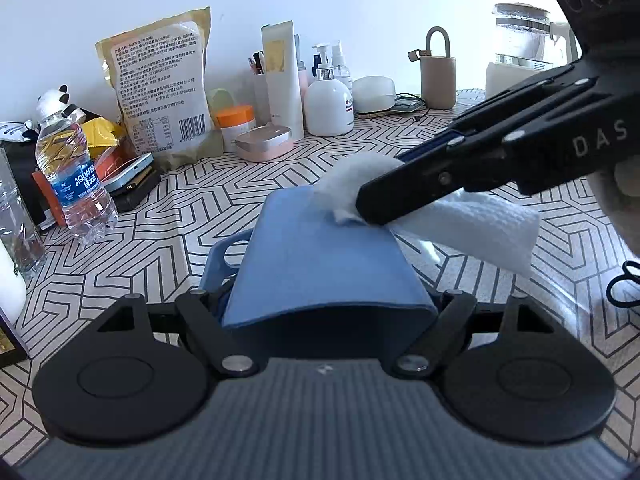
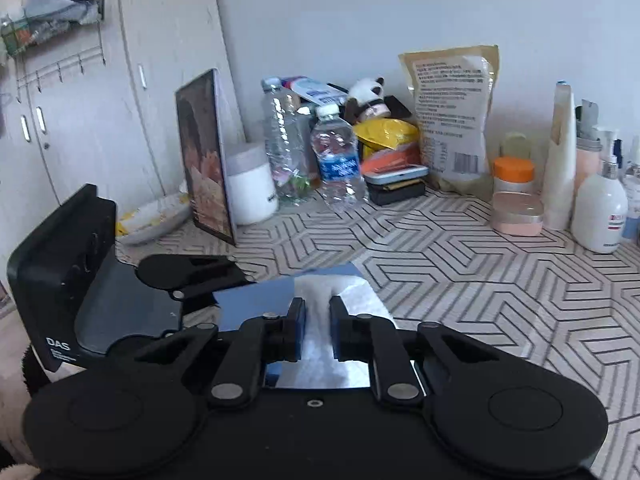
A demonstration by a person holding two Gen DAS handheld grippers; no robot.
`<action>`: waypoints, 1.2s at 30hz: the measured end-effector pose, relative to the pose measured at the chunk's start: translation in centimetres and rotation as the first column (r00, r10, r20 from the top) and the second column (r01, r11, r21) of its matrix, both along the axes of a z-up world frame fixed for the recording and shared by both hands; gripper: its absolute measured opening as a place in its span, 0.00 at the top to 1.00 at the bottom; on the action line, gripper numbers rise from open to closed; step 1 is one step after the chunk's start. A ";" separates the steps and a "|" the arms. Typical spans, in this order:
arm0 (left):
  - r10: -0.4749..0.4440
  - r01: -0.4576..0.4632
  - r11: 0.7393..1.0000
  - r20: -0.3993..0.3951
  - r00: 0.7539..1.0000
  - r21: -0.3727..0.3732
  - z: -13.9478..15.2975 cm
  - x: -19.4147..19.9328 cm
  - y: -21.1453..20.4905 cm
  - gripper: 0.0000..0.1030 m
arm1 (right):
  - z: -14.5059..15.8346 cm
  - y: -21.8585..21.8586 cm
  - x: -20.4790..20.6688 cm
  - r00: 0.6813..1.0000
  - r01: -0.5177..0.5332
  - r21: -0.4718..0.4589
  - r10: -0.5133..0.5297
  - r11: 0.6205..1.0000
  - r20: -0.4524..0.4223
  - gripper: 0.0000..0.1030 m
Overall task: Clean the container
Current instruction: 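Hold the container with the left tool while the right tool wipes its outer wall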
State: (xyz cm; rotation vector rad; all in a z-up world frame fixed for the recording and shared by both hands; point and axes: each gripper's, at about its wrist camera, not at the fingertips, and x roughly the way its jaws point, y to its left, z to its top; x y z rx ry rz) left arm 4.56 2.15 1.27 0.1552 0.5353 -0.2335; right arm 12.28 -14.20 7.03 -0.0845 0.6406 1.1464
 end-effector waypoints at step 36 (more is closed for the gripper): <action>-0.014 0.014 1.000 -0.011 1.000 0.002 -0.1 0.0 -0.2 0.22 | -0.7 0.9 -1.3 0.995 0.056 -0.197 -0.038 0.979 0.096 0.83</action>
